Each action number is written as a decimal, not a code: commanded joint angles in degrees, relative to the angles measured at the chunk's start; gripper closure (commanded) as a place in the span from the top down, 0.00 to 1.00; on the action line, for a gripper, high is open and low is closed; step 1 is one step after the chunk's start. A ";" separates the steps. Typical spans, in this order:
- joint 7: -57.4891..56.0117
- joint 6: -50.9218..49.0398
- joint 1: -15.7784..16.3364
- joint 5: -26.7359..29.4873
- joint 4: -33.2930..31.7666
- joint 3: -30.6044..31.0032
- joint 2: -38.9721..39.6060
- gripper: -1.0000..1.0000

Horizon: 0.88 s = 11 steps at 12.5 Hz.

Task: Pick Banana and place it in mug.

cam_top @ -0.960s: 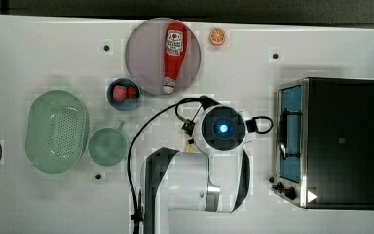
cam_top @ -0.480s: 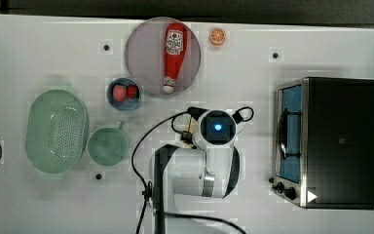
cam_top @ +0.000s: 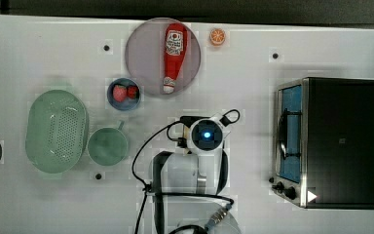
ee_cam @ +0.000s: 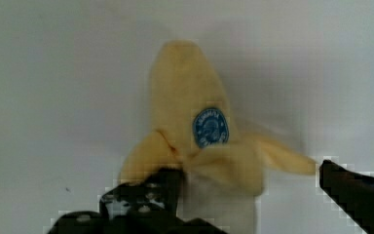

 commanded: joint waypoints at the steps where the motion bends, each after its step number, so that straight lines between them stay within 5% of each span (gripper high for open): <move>1: -2.36 1.10 0.03 1.19 -0.22 -0.40 -1.23 0.82; 6: -2.22 1.57 0.00 1.36 -0.81 -0.43 -4.07 0.27; 11: -2.19 -9.82 -0.23 1.41 -0.48 -1.60 -14.96 0.27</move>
